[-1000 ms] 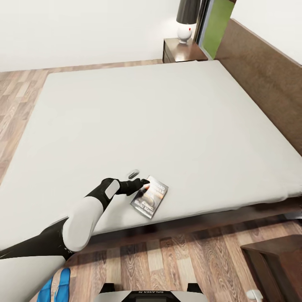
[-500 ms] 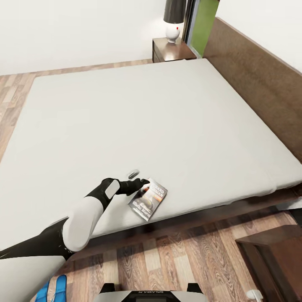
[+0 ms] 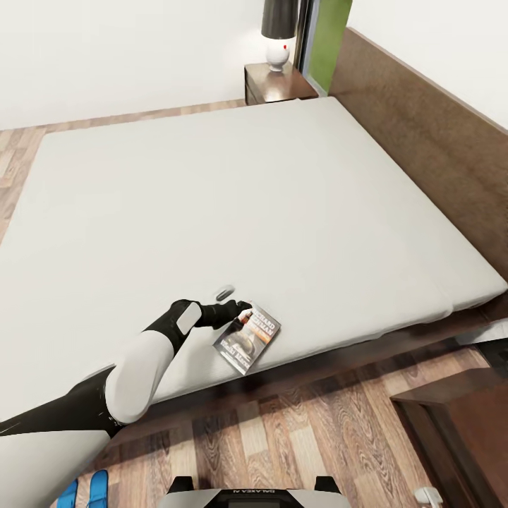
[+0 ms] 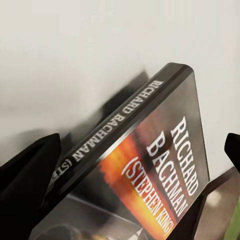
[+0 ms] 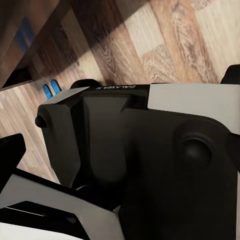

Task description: In the bedroom, move the book from the bed onto either nightstand, and place the two sandals side by side next to the bed.

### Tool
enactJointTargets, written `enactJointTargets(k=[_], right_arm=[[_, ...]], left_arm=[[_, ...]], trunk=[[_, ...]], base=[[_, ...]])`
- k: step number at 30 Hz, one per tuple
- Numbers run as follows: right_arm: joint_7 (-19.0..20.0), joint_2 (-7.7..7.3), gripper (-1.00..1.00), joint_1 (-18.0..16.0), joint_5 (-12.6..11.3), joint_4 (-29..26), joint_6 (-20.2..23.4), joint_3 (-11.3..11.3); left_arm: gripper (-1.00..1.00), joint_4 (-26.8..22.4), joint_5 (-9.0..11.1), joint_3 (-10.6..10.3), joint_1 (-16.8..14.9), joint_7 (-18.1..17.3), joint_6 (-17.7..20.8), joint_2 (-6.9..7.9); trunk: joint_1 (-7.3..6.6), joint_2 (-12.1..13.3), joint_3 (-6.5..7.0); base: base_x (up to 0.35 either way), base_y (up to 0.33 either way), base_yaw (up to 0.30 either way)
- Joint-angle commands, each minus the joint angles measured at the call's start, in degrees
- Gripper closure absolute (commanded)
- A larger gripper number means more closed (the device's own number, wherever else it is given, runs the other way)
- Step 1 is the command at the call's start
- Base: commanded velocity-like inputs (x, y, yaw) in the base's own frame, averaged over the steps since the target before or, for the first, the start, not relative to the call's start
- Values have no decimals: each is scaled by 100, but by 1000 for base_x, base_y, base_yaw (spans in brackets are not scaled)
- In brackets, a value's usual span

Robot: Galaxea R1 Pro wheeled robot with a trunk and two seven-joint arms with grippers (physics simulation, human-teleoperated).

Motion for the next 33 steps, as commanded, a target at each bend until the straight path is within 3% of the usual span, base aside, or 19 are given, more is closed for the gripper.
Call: enactJointTargets(k=[1, 33], right_arm=[[18, -2, -100, -2, -35, 4, 15, 11], [17, -2, -100, -2, -35, 4, 15, 12]], left_arm=[[-100, -7, -2, -2, 3, 15, 44, -3], [-100, -7, -1, 2, 3, 15, 44, -3]], trunk=[[0, -2, -3], [0, -2, -3]], base=[[-38, 0, -1], [-61, 0, 0]])
